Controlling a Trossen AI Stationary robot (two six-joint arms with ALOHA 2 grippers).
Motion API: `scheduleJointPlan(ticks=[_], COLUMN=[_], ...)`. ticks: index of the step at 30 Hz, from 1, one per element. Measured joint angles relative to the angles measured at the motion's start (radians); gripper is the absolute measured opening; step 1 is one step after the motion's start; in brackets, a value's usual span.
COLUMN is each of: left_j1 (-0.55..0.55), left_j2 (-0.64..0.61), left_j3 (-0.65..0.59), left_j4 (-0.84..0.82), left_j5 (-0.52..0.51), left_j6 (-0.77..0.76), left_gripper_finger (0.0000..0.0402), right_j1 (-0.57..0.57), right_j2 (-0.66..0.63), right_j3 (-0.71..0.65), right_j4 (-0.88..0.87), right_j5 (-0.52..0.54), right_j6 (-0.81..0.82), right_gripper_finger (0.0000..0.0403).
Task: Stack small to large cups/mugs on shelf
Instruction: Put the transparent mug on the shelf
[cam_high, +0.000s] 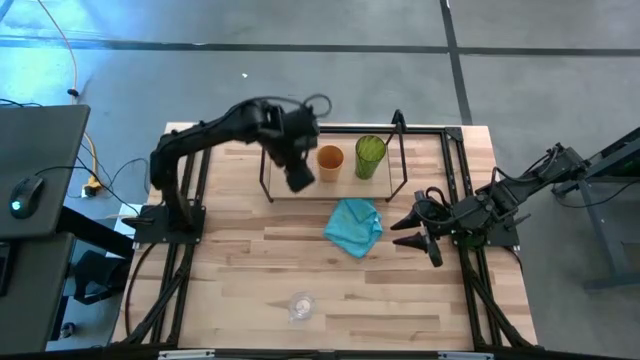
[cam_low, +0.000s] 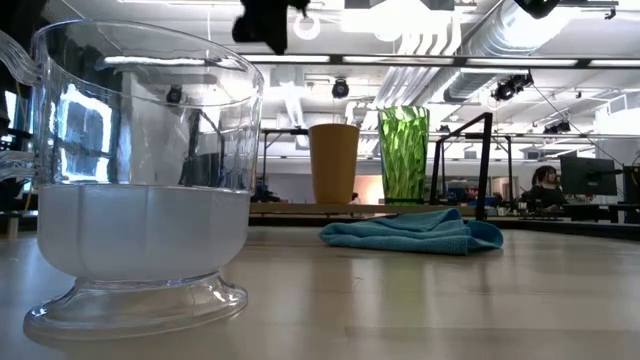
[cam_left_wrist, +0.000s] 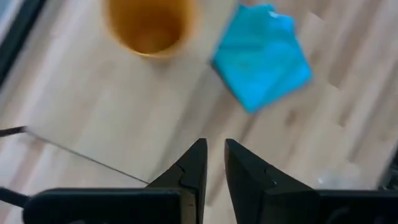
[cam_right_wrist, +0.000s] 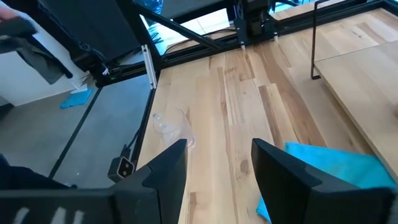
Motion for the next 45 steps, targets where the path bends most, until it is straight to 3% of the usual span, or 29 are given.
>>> scheduleJointPlan(ticks=[11,19,28,32,39,45], left_j1=[-0.36,-0.558,-0.728,-0.824,-0.974,-1.059], left_j2=[-0.01,-0.007,-0.007,-0.006,-0.006,0.021], left_j3=[-0.019,-0.177,-0.35,-0.375,-0.375,-0.375], left_j4=[0.058,0.164,0.293,0.374,0.397,0.379], left_j5=[-0.076,-0.135,-0.218,-0.316,-0.583,-0.698], left_j6=[-0.131,-0.254,-0.576,-0.743,-1.046,-1.21], left_gripper_finger=[0.0047,0.0047,0.0047,0.0047,0.0047,0.0047], right_j1=[0.0,0.001,0.001,0.001,-0.004,-0.031], right_j2=[0.0,0.0,0.0,0.0,0.0,0.0], right_j3=[0.0,0.0,0.0,0.0,0.0,0.0], right_j4=[0.0,0.0,0.0,0.0,0.0,0.048], right_j5=[-0.027,-0.044,-0.054,-0.054,-0.054,-0.053], right_j6=[-0.006,-0.006,-0.018,-0.039,-0.113,-0.112], right_gripper_finger=[0.0172,0.0172,0.0172,0.0172,0.0172,0.0172])
